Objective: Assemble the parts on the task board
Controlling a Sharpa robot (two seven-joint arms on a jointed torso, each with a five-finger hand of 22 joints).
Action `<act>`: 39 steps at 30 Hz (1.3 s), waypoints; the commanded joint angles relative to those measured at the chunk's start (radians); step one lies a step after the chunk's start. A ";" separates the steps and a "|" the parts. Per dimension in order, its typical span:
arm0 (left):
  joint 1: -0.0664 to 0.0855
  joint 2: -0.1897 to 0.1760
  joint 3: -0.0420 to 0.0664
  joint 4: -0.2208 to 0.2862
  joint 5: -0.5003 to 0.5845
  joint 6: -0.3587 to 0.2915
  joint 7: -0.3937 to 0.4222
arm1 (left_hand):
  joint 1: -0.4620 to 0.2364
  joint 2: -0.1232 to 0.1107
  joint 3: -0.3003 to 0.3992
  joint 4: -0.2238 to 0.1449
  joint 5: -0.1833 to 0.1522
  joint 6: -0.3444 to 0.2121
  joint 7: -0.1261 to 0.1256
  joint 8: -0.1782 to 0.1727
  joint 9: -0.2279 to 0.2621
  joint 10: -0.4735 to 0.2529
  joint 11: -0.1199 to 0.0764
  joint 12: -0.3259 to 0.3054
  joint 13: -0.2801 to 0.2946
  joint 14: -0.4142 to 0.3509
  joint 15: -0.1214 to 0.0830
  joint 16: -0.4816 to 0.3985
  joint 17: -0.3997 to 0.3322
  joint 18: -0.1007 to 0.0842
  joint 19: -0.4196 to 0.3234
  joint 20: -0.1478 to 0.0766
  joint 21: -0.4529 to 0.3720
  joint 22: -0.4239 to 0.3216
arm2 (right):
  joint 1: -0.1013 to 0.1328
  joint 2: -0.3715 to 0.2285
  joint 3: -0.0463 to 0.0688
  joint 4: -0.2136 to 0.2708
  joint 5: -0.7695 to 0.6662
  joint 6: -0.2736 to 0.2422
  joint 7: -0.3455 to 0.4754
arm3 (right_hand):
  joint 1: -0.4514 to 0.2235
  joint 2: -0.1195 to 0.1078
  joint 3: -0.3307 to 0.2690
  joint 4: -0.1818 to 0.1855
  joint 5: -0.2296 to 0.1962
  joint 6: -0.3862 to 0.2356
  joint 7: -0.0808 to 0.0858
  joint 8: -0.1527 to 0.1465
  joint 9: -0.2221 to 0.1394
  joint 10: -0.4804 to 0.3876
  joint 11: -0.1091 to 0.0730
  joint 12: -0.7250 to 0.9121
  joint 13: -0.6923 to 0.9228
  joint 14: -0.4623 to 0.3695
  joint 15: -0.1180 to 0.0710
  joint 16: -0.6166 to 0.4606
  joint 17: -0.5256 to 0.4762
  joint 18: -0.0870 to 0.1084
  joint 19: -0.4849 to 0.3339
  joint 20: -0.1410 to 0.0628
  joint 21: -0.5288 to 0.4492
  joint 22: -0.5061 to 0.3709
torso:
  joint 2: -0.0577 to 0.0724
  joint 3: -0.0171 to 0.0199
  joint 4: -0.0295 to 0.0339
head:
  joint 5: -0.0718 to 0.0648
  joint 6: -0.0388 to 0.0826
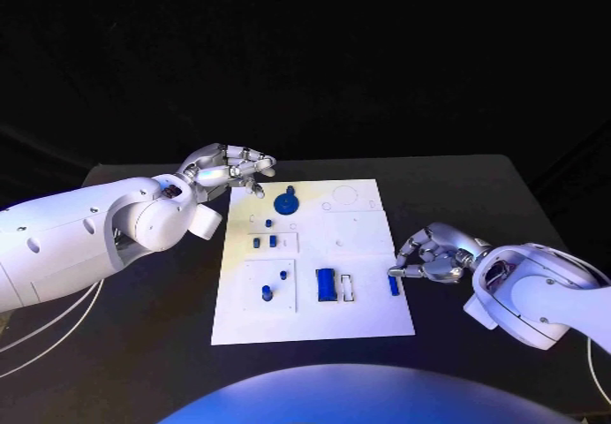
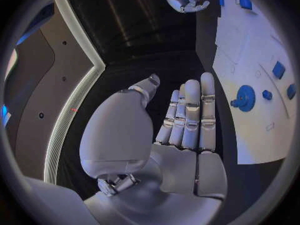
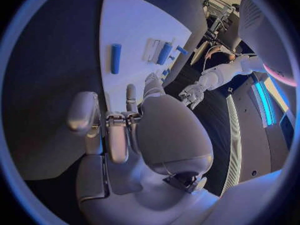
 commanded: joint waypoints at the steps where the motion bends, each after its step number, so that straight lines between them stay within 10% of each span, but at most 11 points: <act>1: 0.000 0.002 0.001 0.000 0.008 0.008 0.014 | 0.003 0.010 -0.003 0.007 0.003 -0.005 0.002 0.006 -0.001 -0.009 -0.001 0.005 0.001 -0.005 0.004 0.002 -0.001 0.013 0.007 0.003 -0.006 -0.001 | -0.020 -0.003 0.000 0.001 -0.114 -0.027 -0.041 | 0.003 -0.007 0.009 0.000 0.003 0.014 -0.005 0.008 0.009 0.106 -0.014 0.005 0.263 0.102 -0.004 0.002 0.250 -0.010 0.003 -0.004 0.008 0.004 | -0.001 -0.0003 -0.0025 | 0.001 0.002; 39: -0.001 -0.005 0.001 0.002 0.010 0.024 0.011 | 0.005 0.011 -0.005 0.009 0.003 -0.007 0.002 0.007 -0.002 -0.010 0.000 0.007 0.002 -0.005 0.004 0.003 -0.001 0.013 0.008 0.003 -0.008 -0.002 | -0.087 0.097 -0.001 -0.069 -0.235 0.007 -0.200 | 0.019 -0.016 0.052 -0.004 0.004 0.031 -0.022 0.009 0.054 0.106 -0.030 0.005 0.263 0.102 -0.019 0.003 0.253 -0.013 0.012 -0.018 0.021 0.017 | 0.001 -0.0009 0.0016 | 0.004 0.000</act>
